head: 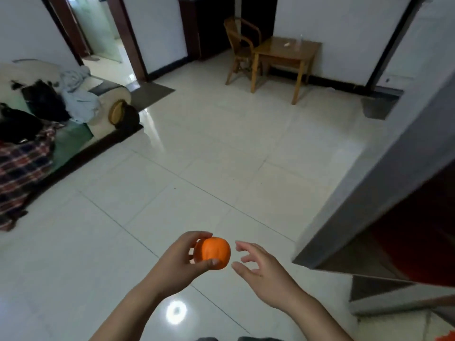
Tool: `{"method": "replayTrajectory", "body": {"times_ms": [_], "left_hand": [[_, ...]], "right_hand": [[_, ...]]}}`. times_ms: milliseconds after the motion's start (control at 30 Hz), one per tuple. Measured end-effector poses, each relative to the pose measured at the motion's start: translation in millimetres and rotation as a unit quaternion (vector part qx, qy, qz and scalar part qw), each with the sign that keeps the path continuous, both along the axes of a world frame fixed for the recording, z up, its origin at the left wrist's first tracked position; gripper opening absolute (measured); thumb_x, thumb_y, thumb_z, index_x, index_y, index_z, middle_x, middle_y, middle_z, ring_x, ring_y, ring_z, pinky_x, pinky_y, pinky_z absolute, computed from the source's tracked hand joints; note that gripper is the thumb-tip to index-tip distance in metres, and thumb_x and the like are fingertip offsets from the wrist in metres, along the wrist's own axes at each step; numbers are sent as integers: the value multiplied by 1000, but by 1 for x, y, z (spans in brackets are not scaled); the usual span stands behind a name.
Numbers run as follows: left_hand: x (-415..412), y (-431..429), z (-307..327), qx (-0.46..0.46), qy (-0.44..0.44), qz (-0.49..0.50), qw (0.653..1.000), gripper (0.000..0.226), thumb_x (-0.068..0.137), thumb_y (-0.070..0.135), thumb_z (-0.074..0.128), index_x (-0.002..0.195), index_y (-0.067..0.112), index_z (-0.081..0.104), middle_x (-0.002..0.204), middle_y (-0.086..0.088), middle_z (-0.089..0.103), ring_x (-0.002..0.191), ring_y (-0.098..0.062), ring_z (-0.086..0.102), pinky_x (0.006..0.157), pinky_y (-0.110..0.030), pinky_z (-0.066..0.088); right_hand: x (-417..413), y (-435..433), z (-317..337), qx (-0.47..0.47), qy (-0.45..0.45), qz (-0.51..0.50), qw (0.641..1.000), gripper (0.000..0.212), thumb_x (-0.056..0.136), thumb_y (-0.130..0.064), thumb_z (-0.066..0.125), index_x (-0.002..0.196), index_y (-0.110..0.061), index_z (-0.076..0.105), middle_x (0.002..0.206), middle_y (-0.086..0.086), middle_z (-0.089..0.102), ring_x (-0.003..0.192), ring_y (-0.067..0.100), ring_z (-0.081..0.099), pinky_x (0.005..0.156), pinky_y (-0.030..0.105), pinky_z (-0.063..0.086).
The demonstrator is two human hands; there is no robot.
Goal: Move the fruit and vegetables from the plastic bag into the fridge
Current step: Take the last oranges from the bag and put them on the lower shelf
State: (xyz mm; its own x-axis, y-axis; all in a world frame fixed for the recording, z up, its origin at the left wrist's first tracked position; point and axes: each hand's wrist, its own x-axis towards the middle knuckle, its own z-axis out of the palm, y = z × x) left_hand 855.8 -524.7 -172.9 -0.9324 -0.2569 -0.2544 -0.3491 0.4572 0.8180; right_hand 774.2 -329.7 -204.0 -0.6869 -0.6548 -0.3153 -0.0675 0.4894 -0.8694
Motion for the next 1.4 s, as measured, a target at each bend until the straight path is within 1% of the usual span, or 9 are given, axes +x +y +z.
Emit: {"method": "replayTrajectory", "body": {"times_ms": [167, 267, 500, 600, 767, 933, 1100, 1267, 1400], "left_hand": [[-13, -68, 20, 1, 53, -39, 998, 50, 68, 45, 75, 112, 46, 50, 117, 34, 46, 110, 7, 47, 82, -14, 49], [-26, -95, 17, 20, 74, -28, 997, 50, 70, 41, 76, 112, 49, 50, 117, 34, 46, 111, 7, 47, 83, -15, 50], [-76, -167, -8, 12, 30, 33, 999, 52, 76, 40, 70, 120, 45, 44, 127, 29, 44, 117, 8, 44, 87, -15, 43], [-134, -200, -10, -13, 24, 32, 999, 46, 80, 39, 66, 120, 44, 46, 128, 26, 46, 117, 3, 46, 91, -20, 42], [-259, -226, -1, -57, 1, -25, 998, 44, 83, 42, 62, 124, 40, 46, 131, 21, 46, 116, 3, 46, 95, -24, 42], [-398, -208, 6, -66, 19, -106, 992, 39, 84, 37, 62, 121, 35, 50, 126, 17, 50, 112, -1, 50, 89, -21, 40], [-527, -126, 5, -46, 29, -262, 964, 35, 84, 36, 62, 118, 36, 52, 125, 17, 51, 110, -2, 51, 86, -19, 40], [-633, -10, 5, -29, 26, -436, 899, 34, 84, 34, 63, 117, 34, 54, 125, 15, 51, 110, -3, 51, 78, -10, 38], [-706, 79, 8, -32, 55, -556, 829, 35, 84, 35, 63, 117, 35, 52, 125, 16, 50, 113, -5, 50, 84, -18, 38]], "right_hand": [[-23, -87, 16, -30, -37, -10, 999, 66, 73, -63, 61, 132, -42, 38, 128, -22, 46, 114, -1, 48, 97, 30, 46], [-42, -122, 16, -44, -50, -4, 998, 68, 60, -71, 65, 120, -47, 47, 122, -18, 53, 109, 3, 54, 94, 35, 50], [-128, -175, 5, -17, 4, -30, 999, 61, 59, -53, 76, 113, -46, 49, 117, -17, 52, 103, 5, 57, 81, 29, 53], [-187, -192, -4, 1, 43, -31, 999, 61, 66, -42, 79, 119, -40, 48, 121, -16, 48, 104, 3, 52, 77, 22, 51], [-290, -198, -1, 32, 86, -43, 995, 65, 69, -41, 78, 124, -37, 45, 124, -18, 43, 108, 2, 46, 72, 13, 43], [-371, -157, 11, 38, 115, -151, 981, 65, 69, -41, 77, 125, -37, 44, 122, -19, 43, 106, 3, 47, 75, 13, 43], [-411, -68, 18, 57, 137, -311, 939, 66, 68, -39, 78, 125, -34, 45, 119, -21, 42, 104, 1, 47, 78, 18, 48], [-432, 21, 22, 64, 153, -496, 852, 65, 66, -34, 81, 121, -33, 47, 113, -30, 40, 102, -2, 48, 76, 20, 48], [-460, 77, 24, 72, 154, -595, 786, 68, 64, -38, 82, 121, -34, 46, 119, -11, 49, 105, 9, 52, 84, 30, 51]]}}
